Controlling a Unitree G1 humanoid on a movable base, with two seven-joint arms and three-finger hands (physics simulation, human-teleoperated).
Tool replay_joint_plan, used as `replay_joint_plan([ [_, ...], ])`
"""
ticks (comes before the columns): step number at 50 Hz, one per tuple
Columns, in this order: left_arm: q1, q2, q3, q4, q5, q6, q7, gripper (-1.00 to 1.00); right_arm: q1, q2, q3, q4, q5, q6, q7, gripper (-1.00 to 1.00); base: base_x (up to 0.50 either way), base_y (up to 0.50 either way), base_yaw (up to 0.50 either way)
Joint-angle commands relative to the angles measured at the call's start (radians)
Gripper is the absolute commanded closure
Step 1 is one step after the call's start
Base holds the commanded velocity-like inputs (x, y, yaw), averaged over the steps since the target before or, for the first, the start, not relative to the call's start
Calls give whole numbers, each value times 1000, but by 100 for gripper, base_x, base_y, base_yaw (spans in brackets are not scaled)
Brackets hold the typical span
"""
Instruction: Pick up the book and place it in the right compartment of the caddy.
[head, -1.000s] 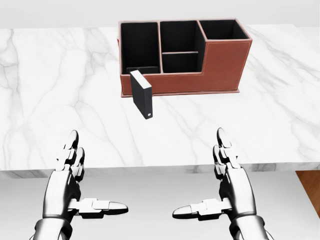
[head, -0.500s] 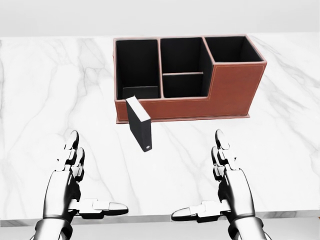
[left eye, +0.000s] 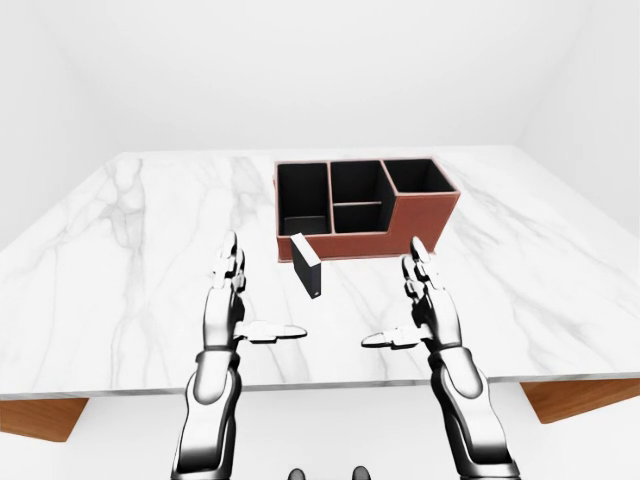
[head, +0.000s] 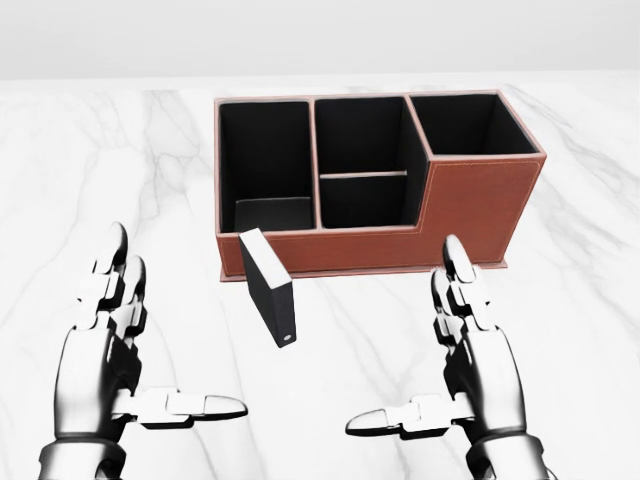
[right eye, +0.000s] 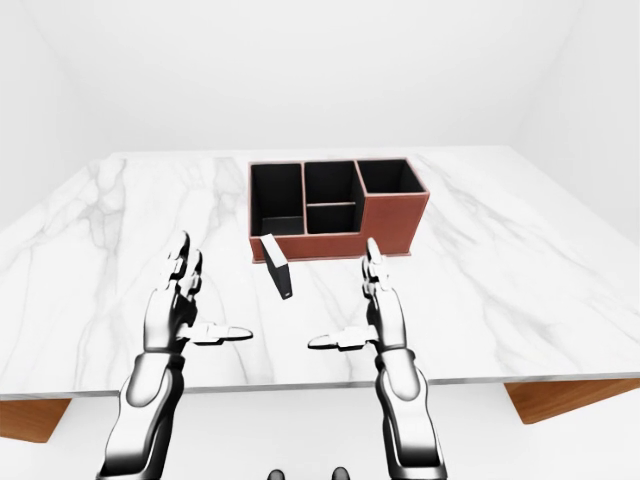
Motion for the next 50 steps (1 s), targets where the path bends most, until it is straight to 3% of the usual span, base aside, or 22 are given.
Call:
replay_joint_plan([
  [1,40,-5,0,-132,-3,-31,3,-100,36,3,10,-138,13,0,-1,-100,0,0,0],
  [11,48,-7,-6,-141,3,-31,8,-100,44,3,16,-154,15,-34,-5,-100,0,0,0],
  [36,51,-7,-11,-147,8,-31,10,-100,48,2,23,-119,1,-68,-6,-100,23,0,0],
  [50,45,-7,-11,-132,10,-31,11,-100,48,2,25,-109,-4,-71,-4,-100,24,0,0],
])
